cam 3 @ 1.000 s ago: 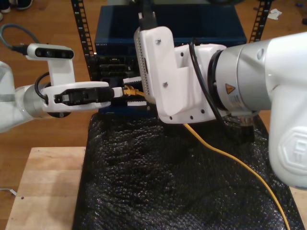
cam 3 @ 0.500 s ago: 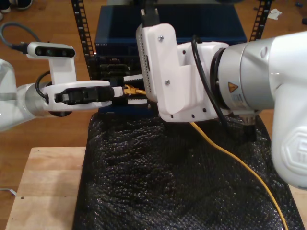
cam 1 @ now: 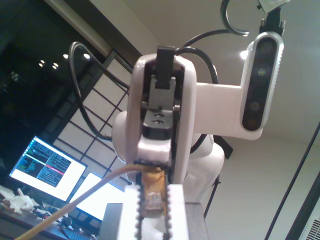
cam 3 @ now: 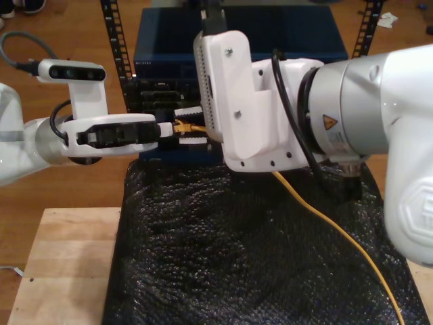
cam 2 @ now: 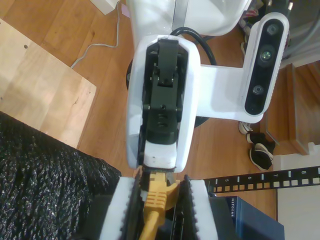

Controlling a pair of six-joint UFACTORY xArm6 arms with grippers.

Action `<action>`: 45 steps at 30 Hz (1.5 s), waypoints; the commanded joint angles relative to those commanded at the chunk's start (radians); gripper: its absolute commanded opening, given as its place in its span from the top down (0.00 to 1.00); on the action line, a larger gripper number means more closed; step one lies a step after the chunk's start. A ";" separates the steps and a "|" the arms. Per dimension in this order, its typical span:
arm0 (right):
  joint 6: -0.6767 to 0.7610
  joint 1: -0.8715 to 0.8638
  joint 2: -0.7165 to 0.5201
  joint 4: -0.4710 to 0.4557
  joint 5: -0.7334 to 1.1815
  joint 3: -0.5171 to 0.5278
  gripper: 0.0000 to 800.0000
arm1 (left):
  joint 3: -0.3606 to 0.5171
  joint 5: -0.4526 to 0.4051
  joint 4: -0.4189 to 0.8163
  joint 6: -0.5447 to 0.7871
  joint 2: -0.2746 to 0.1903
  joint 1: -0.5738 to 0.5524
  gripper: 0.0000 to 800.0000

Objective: Grab the cable and plug it in

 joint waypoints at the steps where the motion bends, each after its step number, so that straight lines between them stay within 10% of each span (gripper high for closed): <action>1: 0.002 0.000 0.000 0.000 0.000 0.000 0.72 | 0.000 0.000 0.002 0.000 0.000 0.000 0.99; 23: 0.002 0.002 -0.006 0.029 0.000 0.008 1.00 | 0.002 0.003 0.000 -0.002 0.000 0.000 0.95; 24: 0.000 0.002 -0.006 0.029 0.000 0.006 1.00 | 0.002 0.008 0.000 -0.003 0.000 0.000 0.88; 27: 0.002 0.002 -0.006 0.029 0.000 0.006 1.00 | 0.005 0.026 -0.005 -0.009 0.000 0.000 0.22; 28: 0.002 0.002 -0.006 0.029 0.000 0.006 1.00 | 0.006 0.026 -0.011 -0.008 0.000 0.000 0.17; 45: 0.068 -0.005 0.014 0.064 0.031 -0.018 1.00 | 0.005 0.015 -0.017 -0.015 -0.002 0.000 0.00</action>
